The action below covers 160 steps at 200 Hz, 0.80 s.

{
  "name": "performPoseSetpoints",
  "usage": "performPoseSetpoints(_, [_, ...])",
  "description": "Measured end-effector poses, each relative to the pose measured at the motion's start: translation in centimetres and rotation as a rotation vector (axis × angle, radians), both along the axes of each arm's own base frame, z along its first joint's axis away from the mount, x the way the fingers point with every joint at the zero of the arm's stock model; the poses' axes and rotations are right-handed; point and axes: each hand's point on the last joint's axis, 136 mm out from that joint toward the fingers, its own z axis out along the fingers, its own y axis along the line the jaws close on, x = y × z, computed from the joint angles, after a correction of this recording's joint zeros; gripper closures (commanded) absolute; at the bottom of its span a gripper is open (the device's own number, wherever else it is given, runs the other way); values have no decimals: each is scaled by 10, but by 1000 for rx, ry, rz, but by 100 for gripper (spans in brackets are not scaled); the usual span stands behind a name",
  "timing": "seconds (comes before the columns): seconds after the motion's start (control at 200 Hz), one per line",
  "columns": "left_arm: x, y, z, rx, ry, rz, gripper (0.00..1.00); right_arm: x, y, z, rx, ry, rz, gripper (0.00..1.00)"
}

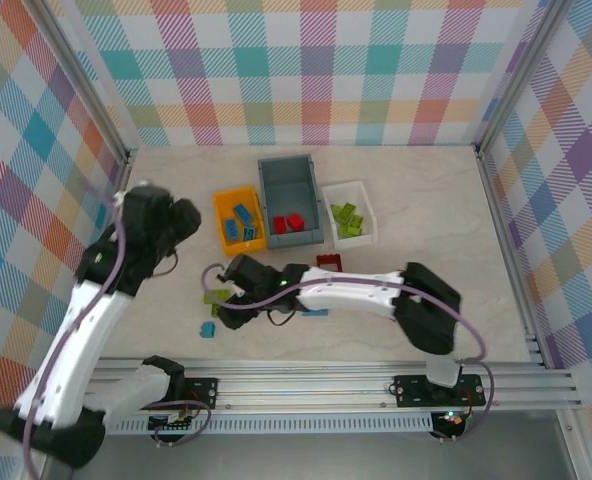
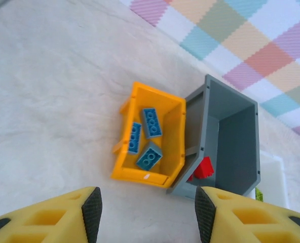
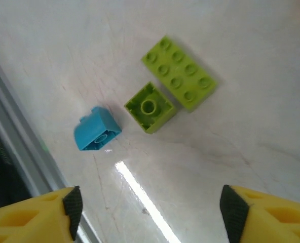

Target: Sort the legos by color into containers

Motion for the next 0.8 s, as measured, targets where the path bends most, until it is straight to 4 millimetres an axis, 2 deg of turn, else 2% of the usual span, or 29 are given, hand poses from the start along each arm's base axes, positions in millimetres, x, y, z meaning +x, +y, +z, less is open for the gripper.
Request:
performPoseSetpoints(0.11, [-50,24,-8,-33,-25,65,44,7,31,-24,-59,-19,54,14])
performPoseSetpoints(0.165, [-70,33,-12,-50,-39,91,44,14,42,-29,-76,-35,68,13])
performPoseSetpoints(0.305, [-101,48,-9,-84,-89,130,43,30,64,-36,-127,-84,85,13])
performPoseSetpoints(0.395, [-106,50,-11,-86,-79,141,43,41,71,-41,-162,-126,85,12])
performPoseSetpoints(0.48, [-106,50,-14,-82,-62,142,43,47,68,-52,-214,-148,87,13])
performPoseSetpoints(0.715, [-103,47,-17,-84,-47,133,44,60,69,-72,-299,-171,90,38])
performPoseSetpoints(0.8, [-102,45,-18,-90,-44,126,44,60,68,-71,-301,-161,84,48])
